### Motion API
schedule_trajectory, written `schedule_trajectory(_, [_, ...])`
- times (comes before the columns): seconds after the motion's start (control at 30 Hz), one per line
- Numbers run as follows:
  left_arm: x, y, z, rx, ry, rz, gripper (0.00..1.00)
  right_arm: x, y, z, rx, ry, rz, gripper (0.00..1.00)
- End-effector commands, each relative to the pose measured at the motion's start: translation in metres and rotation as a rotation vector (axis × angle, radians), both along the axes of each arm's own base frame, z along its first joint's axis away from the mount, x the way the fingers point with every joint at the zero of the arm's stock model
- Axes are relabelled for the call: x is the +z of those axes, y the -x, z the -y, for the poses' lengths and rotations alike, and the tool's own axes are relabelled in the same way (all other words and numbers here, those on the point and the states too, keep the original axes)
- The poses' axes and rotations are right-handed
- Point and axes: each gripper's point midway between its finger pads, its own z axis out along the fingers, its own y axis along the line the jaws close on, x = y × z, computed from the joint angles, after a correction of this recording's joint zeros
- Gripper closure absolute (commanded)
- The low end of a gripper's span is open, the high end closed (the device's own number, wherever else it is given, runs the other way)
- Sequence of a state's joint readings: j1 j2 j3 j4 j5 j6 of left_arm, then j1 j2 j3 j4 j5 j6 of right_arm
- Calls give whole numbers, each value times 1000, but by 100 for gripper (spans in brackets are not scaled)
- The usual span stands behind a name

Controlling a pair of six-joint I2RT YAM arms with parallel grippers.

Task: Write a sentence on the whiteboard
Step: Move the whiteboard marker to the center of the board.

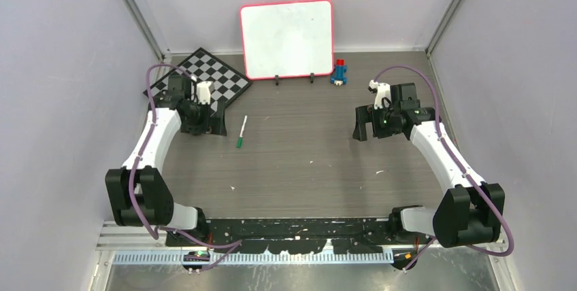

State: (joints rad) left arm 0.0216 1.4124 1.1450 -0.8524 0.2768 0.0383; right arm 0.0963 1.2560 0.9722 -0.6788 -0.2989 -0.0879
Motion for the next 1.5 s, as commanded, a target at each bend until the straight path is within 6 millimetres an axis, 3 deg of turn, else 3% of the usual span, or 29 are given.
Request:
schedule_trajectory(0.0, [21, -13, 3, -87, -81, 132, 0, 23, -10, 2, 0, 8, 84, 1])
schedule_trajectory(0.17, [7, -21, 18, -117, -126, 97, 0, 20, -11, 6, -12, 29, 82, 1])
schedule_trajectory(0.4, [-19, -38, 61, -128, -174, 119, 0, 12, -13, 12, -25, 63, 57, 1])
schedule_trajectory(0.57, [-45, -48, 81, -139, -186, 61, 10, 12, -14, 16, -35, 82, 58, 0])
schedule_trajectory(0.67, [-62, -49, 87, -144, -181, 25, 17, 14, -14, 19, -42, 81, 66, 1])
schedule_trajectory(0.83, [-82, -58, 80, -106, -232, 19, 25, 17, -13, 15, -39, 34, 50, 1])
schedule_trajectory(1.2, [-113, -69, 82, -113, -267, -71, 67, 32, -13, 20, -69, -92, 32, 0])
schedule_trajectory(1.37, [-105, -71, 128, -233, -187, -76, 98, 49, -17, 33, -123, -188, 53, 0])
schedule_trajectory(1.47, [-93, -64, 170, -352, -189, -49, 100, 55, -18, 43, -161, -209, 66, 0])
